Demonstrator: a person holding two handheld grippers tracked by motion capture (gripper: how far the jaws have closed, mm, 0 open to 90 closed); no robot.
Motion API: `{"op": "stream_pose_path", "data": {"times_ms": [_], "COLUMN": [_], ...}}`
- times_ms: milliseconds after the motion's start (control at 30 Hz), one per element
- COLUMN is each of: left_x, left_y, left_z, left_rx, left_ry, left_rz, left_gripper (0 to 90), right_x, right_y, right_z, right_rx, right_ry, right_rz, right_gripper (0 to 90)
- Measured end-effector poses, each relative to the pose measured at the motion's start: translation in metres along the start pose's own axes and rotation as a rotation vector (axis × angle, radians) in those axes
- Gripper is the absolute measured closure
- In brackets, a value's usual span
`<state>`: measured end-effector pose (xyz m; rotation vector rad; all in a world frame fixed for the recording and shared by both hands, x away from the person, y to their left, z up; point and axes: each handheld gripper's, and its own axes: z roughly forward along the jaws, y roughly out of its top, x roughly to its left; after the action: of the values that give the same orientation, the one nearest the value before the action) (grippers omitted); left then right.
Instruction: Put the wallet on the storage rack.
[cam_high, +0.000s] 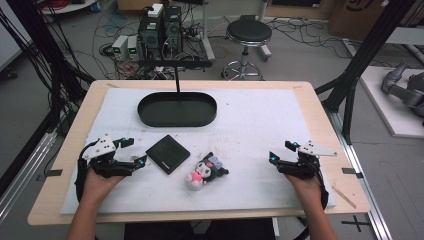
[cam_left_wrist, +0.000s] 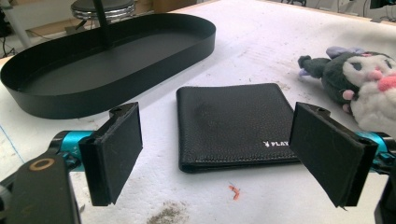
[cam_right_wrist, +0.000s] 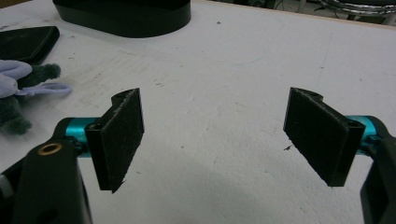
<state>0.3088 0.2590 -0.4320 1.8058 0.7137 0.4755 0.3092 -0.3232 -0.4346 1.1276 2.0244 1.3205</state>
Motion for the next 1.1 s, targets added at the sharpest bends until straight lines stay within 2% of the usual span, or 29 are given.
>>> {"op": "stream_pose_path", "data": {"times_ms": [433, 533, 700, 767, 900, 933, 967, 1000, 1033, 1100], "left_x": [0.003, 0.005, 0.006, 0.007, 0.016, 0.019, 0.019, 0.022, 0.022, 0.024], "left_y": [0.001, 0.006, 0.012, 0.014, 0.014, 0.014, 0.014, 0.013, 0.013, 0.013], "left_z": [0.007, 0.017, 0.030, 0.039, 0.051, 0.058, 0.058, 0.065, 0.065, 0.070], "left_rx": [0.016, 0.023, 0.023, 0.054, 0.125, 0.182, 0.182, 0.229, 0.229, 0.265], "left_ry": [-0.022, -0.045, -0.058, -0.061, -0.069, -0.064, -0.064, -0.056, -0.056, -0.057], "left_rz": [-0.024, -0.037, -0.042, -0.041, -0.076, -0.079, -0.079, -0.086, -0.086, -0.090], "left_gripper": [17.2, 17.2, 17.4, 17.4, 17.4, 17.4, 17.4, 17.4, 17.4, 18.1], "right_x": [0.000, 0.002, 0.001, 0.000, -0.001, -0.001, -0.001, -0.001, 0.000, 0.000], "right_y": [-0.002, -0.002, -0.002, -0.003, -0.003, -0.003, -0.003, -0.003, -0.003, -0.003], "right_z": [-0.003, -0.005, -0.008, -0.008, -0.008, -0.007, -0.008, -0.008, -0.008, -0.008], "right_rx": [-0.002, 0.005, 0.001, 0.004, 0.004, 0.002, 0.004, 0.004, 0.005, 0.009], "right_ry": [0.007, 0.007, 0.000, 0.001, 0.002, 0.000, 0.002, 0.002, 0.003, 0.004], "right_rz": [-0.007, -0.009, -0.009, -0.002, 0.003, -0.002, 0.000, 0.003, 0.000, 0.001], "right_gripper": [19.7, 19.7, 19.7, 19.7, 19.7, 19.7, 19.7, 19.7, 19.7, 19.7]}}
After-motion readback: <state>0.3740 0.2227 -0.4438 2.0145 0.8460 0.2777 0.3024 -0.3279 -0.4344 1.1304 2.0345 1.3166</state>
